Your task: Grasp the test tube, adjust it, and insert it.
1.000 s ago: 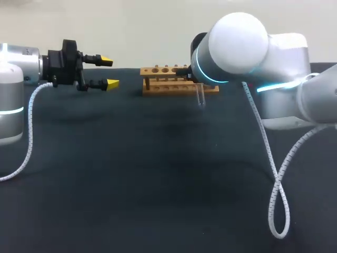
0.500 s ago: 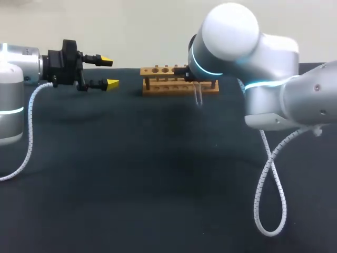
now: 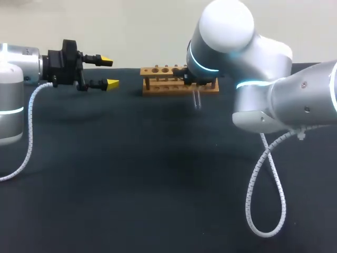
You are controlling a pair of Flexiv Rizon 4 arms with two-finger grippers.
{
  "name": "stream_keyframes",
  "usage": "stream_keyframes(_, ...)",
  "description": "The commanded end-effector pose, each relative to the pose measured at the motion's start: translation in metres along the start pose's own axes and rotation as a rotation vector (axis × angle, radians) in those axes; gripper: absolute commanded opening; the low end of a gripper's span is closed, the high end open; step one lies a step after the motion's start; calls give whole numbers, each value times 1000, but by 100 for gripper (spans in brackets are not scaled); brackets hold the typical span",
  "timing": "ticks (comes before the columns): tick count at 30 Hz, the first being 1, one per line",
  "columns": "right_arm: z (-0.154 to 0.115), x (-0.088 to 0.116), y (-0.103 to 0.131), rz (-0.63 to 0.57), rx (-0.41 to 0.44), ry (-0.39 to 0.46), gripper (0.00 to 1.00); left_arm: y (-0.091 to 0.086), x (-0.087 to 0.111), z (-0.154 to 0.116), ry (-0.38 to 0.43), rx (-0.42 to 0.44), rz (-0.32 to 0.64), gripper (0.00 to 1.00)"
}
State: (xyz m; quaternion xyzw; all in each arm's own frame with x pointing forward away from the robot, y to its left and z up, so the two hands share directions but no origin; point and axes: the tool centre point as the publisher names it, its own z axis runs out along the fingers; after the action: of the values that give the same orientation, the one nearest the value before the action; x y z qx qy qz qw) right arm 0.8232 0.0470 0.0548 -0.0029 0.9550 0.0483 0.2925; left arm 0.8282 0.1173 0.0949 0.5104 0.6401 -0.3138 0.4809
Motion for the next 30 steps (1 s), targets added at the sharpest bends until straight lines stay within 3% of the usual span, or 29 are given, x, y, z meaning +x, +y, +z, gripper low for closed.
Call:
stream_keyframes(1, 5, 0, 1, 2, 0, 21, 0, -2, 1, -1, -5, -5, 4, 100)
stream_keyframes(14, 15, 9, 0, 13, -9, 81, 0, -2, 1, -1, -5, -5, 4, 100)
stream_keyframes(30, 10, 15, -1, 42, -5, 76, 0, -2, 1, -1, -5, -5, 4, 100)
